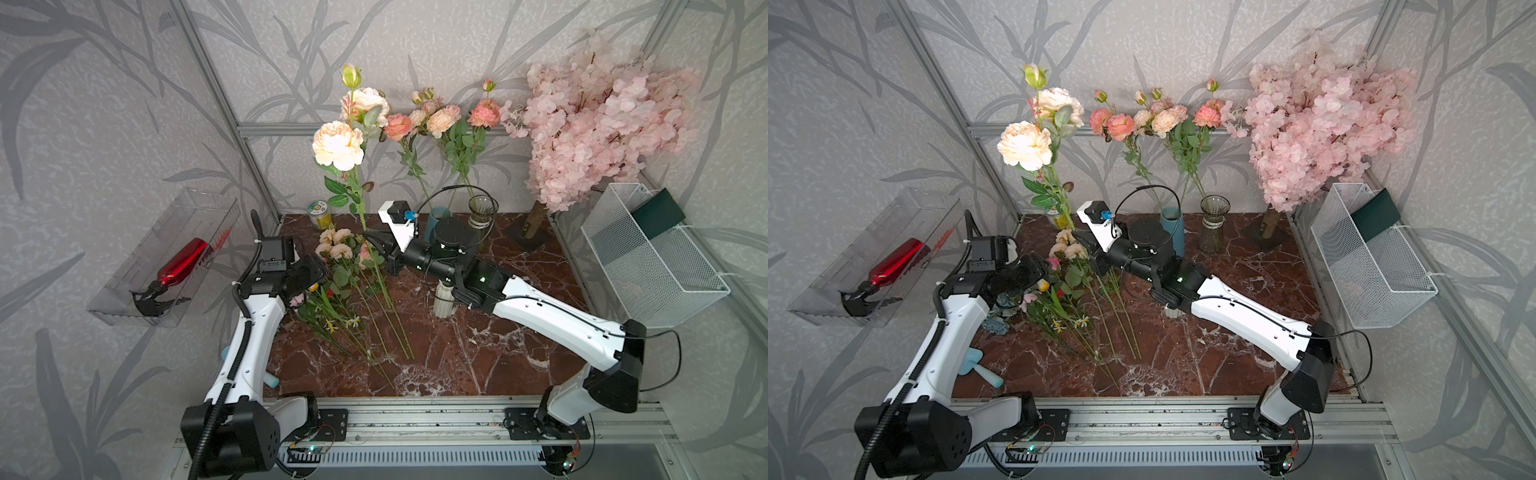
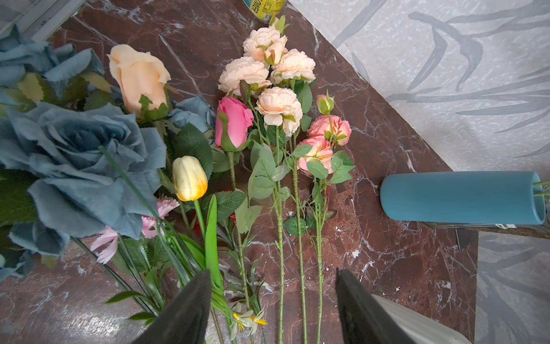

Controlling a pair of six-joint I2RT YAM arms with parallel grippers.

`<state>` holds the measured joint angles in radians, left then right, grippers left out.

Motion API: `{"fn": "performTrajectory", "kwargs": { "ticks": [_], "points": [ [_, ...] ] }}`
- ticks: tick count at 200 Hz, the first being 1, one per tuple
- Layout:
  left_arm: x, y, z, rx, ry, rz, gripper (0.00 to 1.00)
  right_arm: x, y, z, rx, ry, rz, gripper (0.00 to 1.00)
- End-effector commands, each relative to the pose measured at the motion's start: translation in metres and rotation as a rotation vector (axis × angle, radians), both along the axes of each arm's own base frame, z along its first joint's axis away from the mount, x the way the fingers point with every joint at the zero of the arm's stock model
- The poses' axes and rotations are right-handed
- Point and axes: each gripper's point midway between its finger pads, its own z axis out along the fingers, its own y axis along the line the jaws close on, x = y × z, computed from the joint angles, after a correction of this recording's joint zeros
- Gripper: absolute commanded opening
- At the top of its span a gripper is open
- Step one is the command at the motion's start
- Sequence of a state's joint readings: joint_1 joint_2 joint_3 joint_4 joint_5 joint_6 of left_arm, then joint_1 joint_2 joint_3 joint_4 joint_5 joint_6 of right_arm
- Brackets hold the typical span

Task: Place the pink flowers into the vase
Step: Pick up the flower at the center of the board.

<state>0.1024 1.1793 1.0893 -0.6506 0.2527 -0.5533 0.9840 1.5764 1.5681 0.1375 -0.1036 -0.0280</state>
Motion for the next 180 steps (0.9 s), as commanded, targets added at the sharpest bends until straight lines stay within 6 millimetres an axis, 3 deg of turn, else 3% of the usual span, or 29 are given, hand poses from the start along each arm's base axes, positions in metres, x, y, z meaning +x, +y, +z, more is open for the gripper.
{"fn": "performTrajectory", "kwargs": {
  "ticks": [1,68,136,180],
  "points": [
    [-0.002,0.002,-0.001,-0.022,0.006,0.010,0.67,-0.009,-0.019,0.047,0.090,-0.129,-0.058,0.00],
    [0.003,-0.007,0.007,-0.069,-0.056,-0.047,0.67,0.009,-0.050,0.078,0.085,-0.257,-0.268,0.00],
    [0.002,-0.008,0.003,-0.072,-0.033,-0.052,0.67,0.045,-0.087,0.113,0.094,-0.330,-0.450,0.00],
    [0.003,-0.009,0.002,-0.076,-0.031,-0.059,0.67,0.066,-0.113,0.121,0.127,-0.330,-0.510,0.00]
  ]
}}
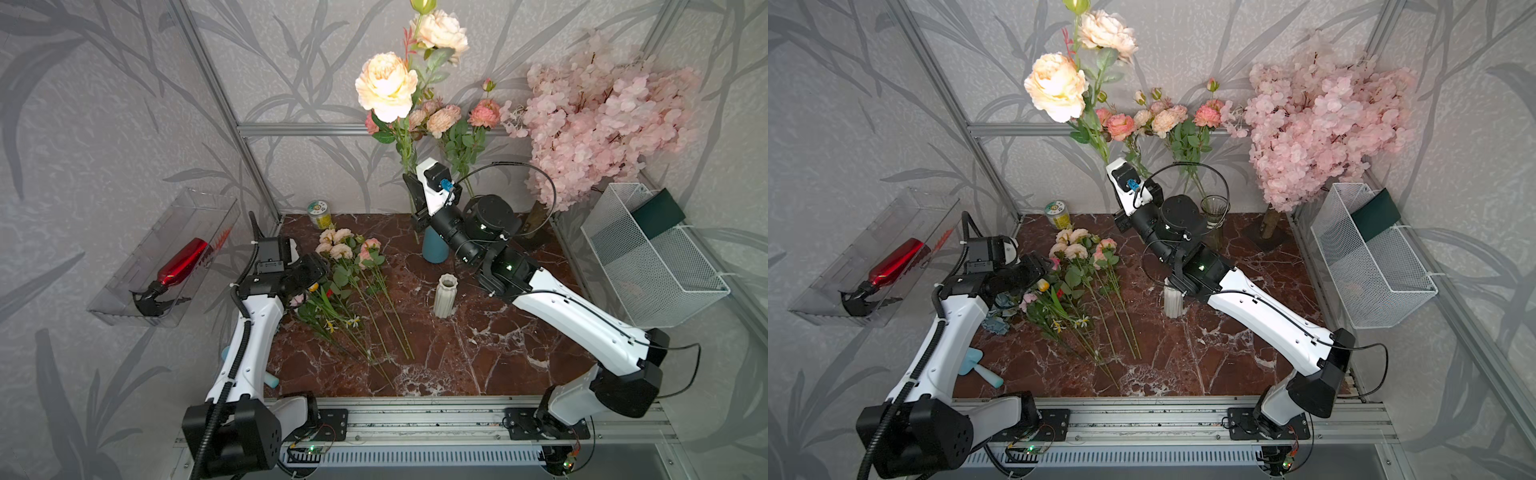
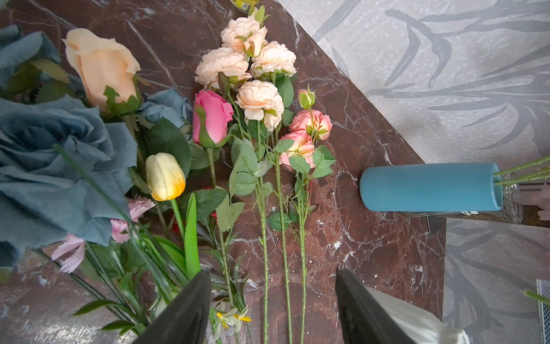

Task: Place the pink flowers into the vase
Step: Pick up the flower at the center of the board.

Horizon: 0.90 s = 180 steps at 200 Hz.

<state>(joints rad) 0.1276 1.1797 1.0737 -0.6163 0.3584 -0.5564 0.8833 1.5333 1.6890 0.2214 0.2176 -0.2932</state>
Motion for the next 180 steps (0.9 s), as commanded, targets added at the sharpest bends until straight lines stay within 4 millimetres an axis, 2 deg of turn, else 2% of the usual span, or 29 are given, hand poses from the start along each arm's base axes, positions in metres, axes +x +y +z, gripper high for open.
{"fn": "performTrajectory", "kwargs": {
  "ticks": [1,65,105,180],
  "points": [
    [0.000,0.000,0.000,-0.001,-0.004,-0.012,0.67,0.005,-0.021,0.023,0.066,-0.039,-0.041,0.00],
    [0.001,-0.001,-0.002,-0.010,0.000,-0.018,0.67,0.026,-0.050,0.034,0.120,-0.061,-0.095,0.00],
    [0.000,-0.001,-0.001,-0.009,-0.003,-0.015,0.67,0.035,-0.057,0.039,0.128,-0.084,-0.127,0.00],
    [0.000,0.000,0.000,-0.013,-0.009,-0.011,0.67,0.068,-0.069,0.042,0.148,-0.089,-0.171,0.00]
  ]
}}
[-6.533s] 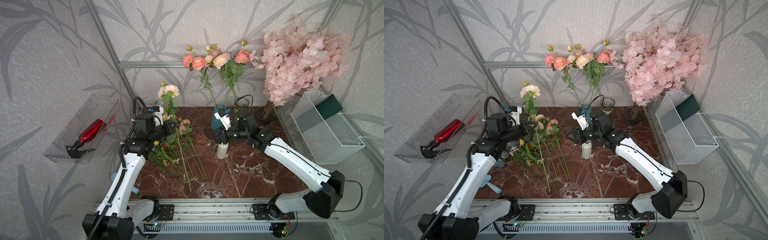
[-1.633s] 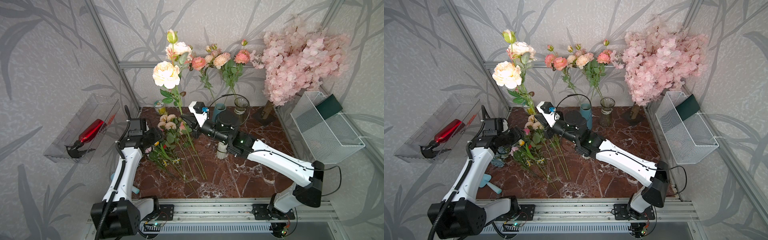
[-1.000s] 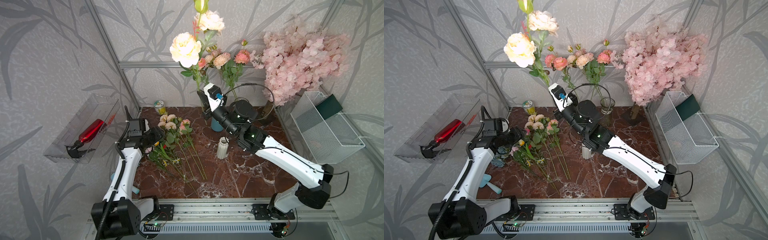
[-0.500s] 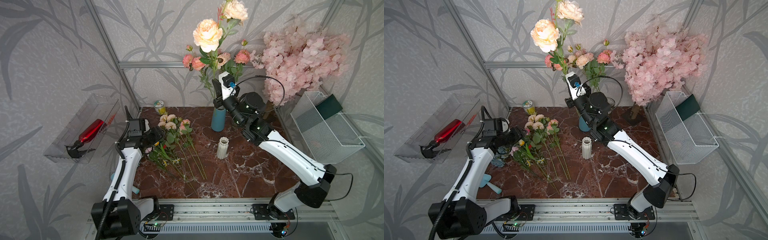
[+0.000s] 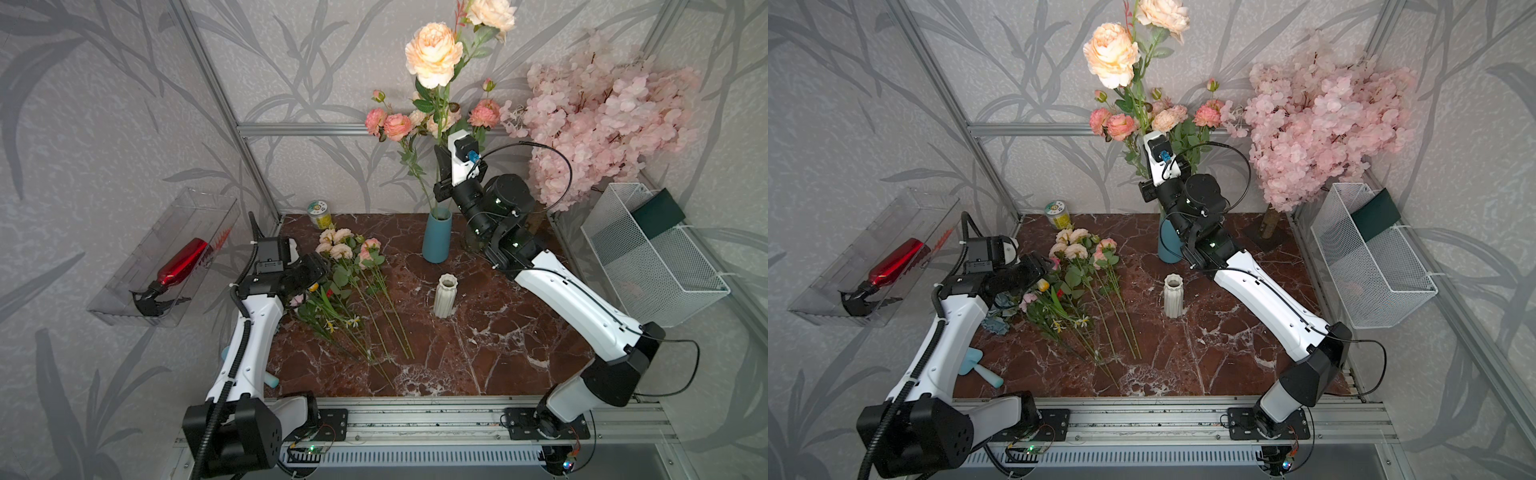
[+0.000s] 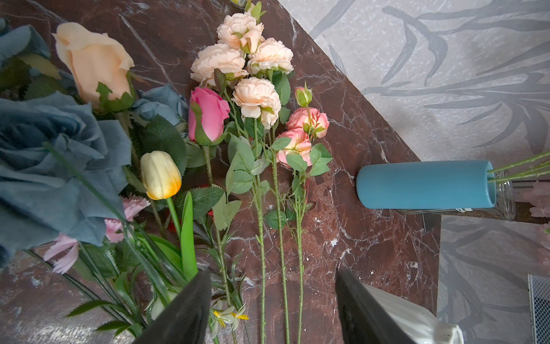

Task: Place the pink flowers into the vase
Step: Pick up the flower at the center of the board.

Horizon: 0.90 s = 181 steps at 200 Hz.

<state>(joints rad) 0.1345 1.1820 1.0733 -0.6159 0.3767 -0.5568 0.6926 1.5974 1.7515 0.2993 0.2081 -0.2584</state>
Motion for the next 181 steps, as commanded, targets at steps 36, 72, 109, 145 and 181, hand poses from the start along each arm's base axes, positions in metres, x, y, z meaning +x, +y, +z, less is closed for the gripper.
{"fn": "performTrajectory", "kwargs": {
  "ticks": [36,72,109,145,181],
  "points": [
    [-0.001,0.003,0.000,0.007,-0.011,-0.001,0.67,0.019,-0.008,0.016,0.063,-0.039,0.002,0.00],
    [0.000,0.003,-0.002,0.003,-0.003,-0.001,0.67,0.036,-0.012,0.007,0.079,-0.023,0.004,0.00],
    [0.000,0.003,-0.004,0.002,0.001,-0.001,0.67,0.048,-0.011,0.003,0.079,-0.013,-0.002,0.00],
    [0.000,0.004,-0.003,0.003,-0.002,0.001,0.67,0.057,-0.016,0.002,0.084,-0.003,-0.009,0.00],
    [0.000,0.005,-0.004,0.001,0.002,0.004,0.67,0.061,-0.017,-0.003,0.084,0.012,-0.004,0.00]
  ]
}}
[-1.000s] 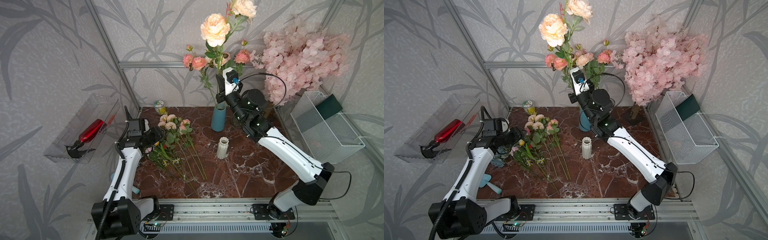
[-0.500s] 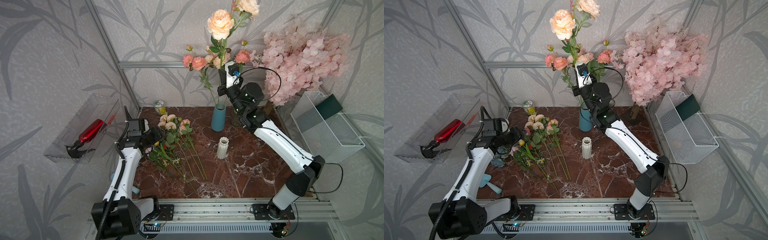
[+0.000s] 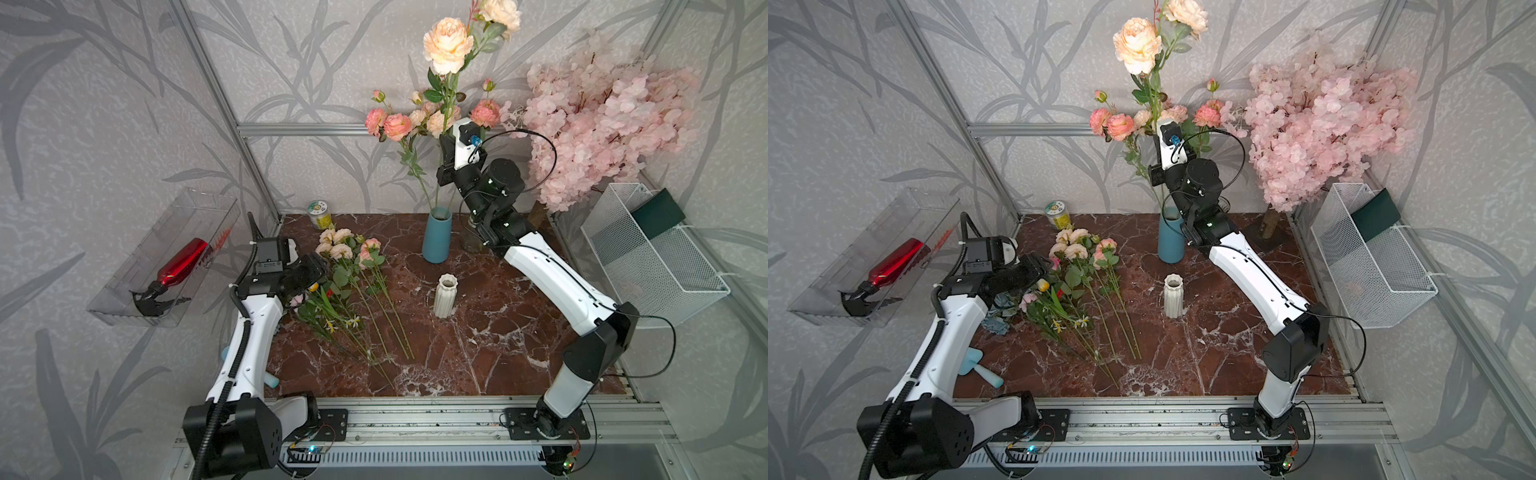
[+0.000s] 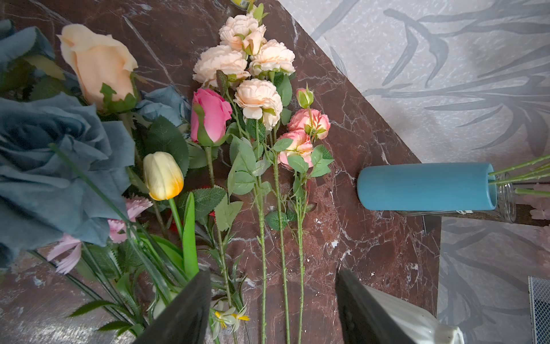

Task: Place the pink flowers into the vase
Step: Place the flower in the vase.

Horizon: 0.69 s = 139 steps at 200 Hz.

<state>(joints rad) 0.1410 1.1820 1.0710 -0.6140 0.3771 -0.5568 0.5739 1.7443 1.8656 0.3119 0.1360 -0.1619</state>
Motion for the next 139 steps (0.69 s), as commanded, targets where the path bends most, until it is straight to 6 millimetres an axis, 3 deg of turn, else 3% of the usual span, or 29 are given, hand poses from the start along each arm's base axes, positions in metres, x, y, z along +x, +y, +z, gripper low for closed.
{"fn": "performTrajectory", "kwargs": {
  "ticks": [1,139],
  "points": [
    [0.000,0.002,-0.004,0.001,0.002,-0.002,0.67,-0.001,-0.003,0.013,0.036,-0.030,0.012,0.00],
    [0.000,0.003,-0.005,-0.005,0.006,-0.002,0.67,0.015,-0.010,0.004,0.043,0.008,0.006,0.00]
  ]
}}
